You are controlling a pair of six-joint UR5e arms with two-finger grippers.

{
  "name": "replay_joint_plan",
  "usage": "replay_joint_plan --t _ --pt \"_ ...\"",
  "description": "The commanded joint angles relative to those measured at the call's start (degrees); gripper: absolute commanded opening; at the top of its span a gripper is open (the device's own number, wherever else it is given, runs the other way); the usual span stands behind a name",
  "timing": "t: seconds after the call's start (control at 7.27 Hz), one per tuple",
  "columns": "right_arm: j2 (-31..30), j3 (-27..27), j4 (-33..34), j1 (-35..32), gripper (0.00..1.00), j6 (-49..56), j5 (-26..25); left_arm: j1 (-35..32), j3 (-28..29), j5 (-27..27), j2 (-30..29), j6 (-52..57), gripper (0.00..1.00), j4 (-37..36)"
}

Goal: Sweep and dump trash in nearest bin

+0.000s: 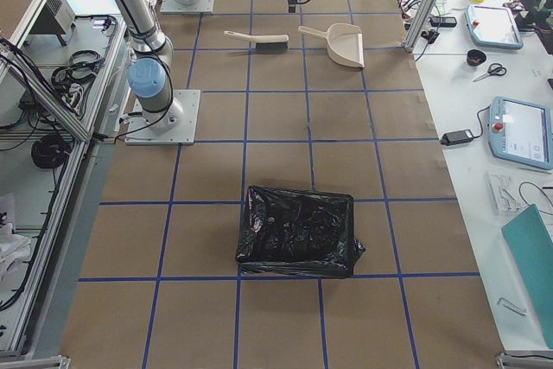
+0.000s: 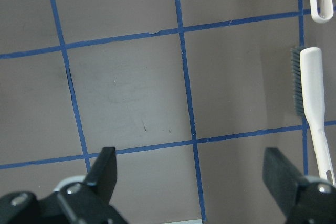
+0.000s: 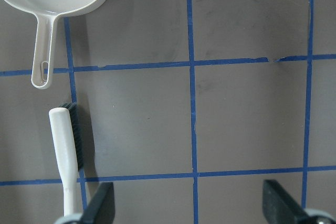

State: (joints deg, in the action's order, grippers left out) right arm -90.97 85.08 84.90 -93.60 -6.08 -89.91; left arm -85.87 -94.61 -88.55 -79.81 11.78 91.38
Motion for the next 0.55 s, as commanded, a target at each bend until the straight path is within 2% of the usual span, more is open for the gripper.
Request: replay_joint_plan --t 0.0,0.41 --pt "0.0 0.0 0.0 0.0 1.0 0.0 0.0 0.0 -0.1 0.0 0.1 0.1 1.0 0.0" --pt "0.0 0.0 0.0 0.0 1.0 -0.1 0.0 0.1 -0.3 0.2 -0.9 0.1 1.0 -0.2"
